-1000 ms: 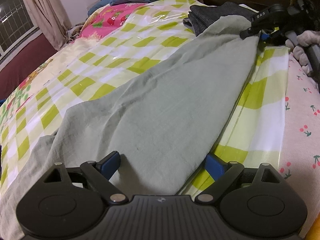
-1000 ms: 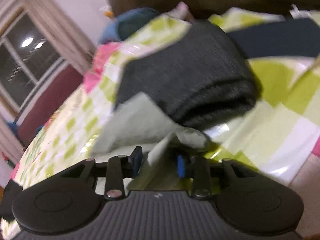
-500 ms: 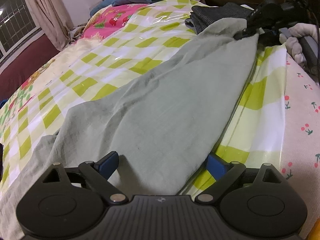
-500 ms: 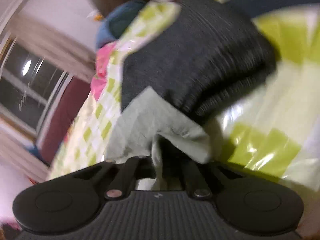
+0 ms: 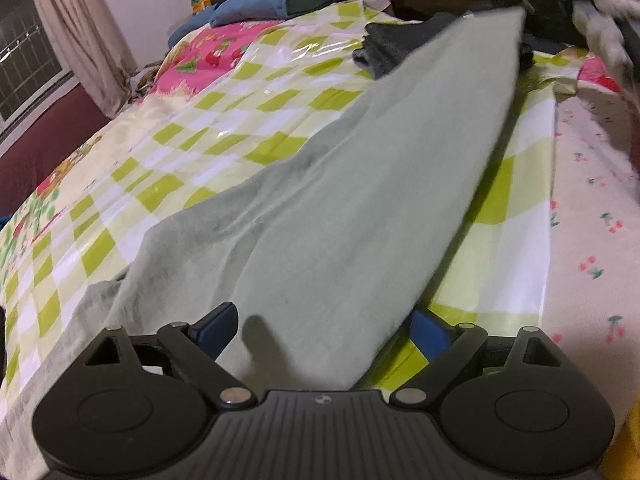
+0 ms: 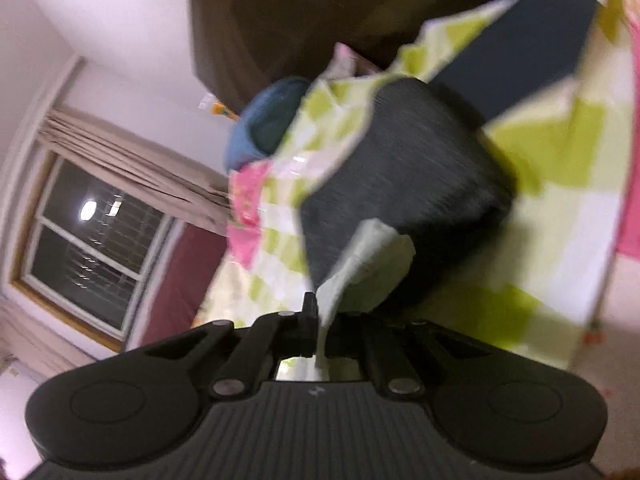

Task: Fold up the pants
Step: 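Lift the pant leg end with the right gripper, fold it over the waistband, release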

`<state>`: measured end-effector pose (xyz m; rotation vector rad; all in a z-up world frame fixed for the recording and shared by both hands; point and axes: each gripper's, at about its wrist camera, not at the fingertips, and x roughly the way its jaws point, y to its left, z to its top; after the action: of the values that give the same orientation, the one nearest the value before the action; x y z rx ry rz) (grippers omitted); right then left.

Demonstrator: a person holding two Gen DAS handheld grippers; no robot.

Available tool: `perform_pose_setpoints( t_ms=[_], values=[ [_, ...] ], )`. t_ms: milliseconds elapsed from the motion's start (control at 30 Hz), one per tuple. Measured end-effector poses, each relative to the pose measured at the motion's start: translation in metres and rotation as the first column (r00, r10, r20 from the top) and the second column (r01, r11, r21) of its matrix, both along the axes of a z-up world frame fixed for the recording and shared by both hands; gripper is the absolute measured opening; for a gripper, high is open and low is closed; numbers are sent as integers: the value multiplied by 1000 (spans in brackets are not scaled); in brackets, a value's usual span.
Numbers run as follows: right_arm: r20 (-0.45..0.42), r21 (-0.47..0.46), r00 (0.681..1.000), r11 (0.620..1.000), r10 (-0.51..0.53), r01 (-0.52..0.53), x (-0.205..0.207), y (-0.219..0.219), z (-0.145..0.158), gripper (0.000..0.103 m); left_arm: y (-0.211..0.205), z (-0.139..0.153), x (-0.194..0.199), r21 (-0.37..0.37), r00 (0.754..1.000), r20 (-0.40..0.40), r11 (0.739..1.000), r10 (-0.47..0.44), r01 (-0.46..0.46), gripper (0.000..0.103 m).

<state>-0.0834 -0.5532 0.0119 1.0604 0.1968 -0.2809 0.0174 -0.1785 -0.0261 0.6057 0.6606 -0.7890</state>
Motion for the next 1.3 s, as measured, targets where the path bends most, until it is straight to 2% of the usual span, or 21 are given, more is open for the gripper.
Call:
perform_pose_setpoints(
  t_ms=[67,100,200,267,400,467,533,600,700,767,833,867,967,1000,1033,1067,1167,1233,1300],
  values=[
    [-28,-82,1000,997,-3,1,5,1,11,3,0,3,-2,-8,1000,1,1000,-6,6,103],
    [-63,-87,998,996,-11,6,5,-2,8,3,1,2,-2,-8,1000,-1,1000,-2,2,103],
    [-178,15,983,999,-36,40,10,-14,-22,3,10,3,-1,-20,999,-21,1000,24,-24,103],
    [-167,33,986,999,-26,32,8,-8,-24,3,21,6,-2,-25,999,-24,999,40,-41,103],
    [-119,-50,989,995,82,-88,28,25,13,3,47,9,1,-36,996,-12,996,87,-87,103],
    [-88,-109,984,981,154,-163,49,48,39,3,61,12,7,-64,991,-18,989,132,-133,103],
    [-45,-138,965,955,258,-262,70,79,64,3,76,17,13,-97,985,-24,981,168,-170,103],
    [-60,-193,926,906,373,-377,100,125,83,3,96,22,14,-118,978,-4,971,208,-207,103],
    [-103,-246,825,789,556,-562,145,211,93,3,129,24,14,-116,957,24,952,289,-284,103],
    [-154,-284,742,690,652,-665,171,279,89,4,156,23,15,-123,935,4,928,355,-352,103],
    [-198,-280,636,579,746,-766,192,346,77,4,185,22,15,-133,906,-31,897,422,-422,103],
    [-228,-279,574,511,787,-813,201,384,68,3,199,22,15,-141,893,-44,882,448,-449,103],
    [-365,-310,429,327,826,-893,215,477,39,4,228,17,19,-153,853,-90,840,513,-521,103],
    [-408,-309,385,272,828,-911,217,501,27,4,235,15,21,-159,841,-110,825,530,-542,103],
    [-439,-302,352,233,827,-924,213,518,16,4,238,12,23,-135,835,-111,824,539,-550,103],
    [-476,-310,336,203,813,-929,214,531,9,4,240,6,23,-110,832,-89,825,547,-554,103],
    [-509,-293,316,184,800,-938,217,531,3,4,245,7,23,-131,833,-105,823,543,-553,103],
    [-527,-310,320,172,788,-935,217,533,10,4,251,9,23,-169,837,-132,820,531,-547,103],
    [-536,-318,310,152,785,-936,220,539,12,4,256,10,23,-179,833,-147,814,533,-553,103]
  ],
)
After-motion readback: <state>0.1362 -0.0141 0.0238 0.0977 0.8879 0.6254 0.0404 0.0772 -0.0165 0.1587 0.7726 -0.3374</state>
